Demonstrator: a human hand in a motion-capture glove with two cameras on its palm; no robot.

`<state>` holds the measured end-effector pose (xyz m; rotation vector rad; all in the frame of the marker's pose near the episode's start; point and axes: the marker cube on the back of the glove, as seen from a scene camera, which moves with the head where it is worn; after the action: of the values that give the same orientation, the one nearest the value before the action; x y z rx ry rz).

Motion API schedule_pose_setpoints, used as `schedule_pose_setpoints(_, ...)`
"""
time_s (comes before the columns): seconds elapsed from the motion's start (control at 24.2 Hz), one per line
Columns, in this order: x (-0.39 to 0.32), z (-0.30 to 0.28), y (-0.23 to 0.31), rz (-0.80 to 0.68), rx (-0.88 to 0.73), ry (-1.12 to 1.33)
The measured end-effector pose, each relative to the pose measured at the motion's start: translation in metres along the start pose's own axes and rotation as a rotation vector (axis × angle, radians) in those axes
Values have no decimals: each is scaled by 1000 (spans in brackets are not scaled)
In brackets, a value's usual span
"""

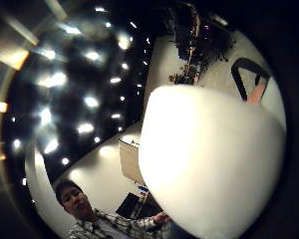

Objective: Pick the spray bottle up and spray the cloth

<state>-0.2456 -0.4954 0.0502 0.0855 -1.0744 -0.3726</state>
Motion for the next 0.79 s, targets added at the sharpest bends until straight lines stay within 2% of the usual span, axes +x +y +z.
schedule_pose_setpoints(0.25, -2, 0, -3, 13, -13, -38)
schedule_pose_setpoints(0.41, -3, -3, 4, 34, -101, -51)
schedule_pose_setpoints(0.54, 3, -10, 3, 51, -141, 7)
schedule_pose_setpoints(0.66, 13, -27, -8, 62, -113, 113)
schedule_pose_setpoints(0.79, 5, -39, 25, 60, -180, 196)
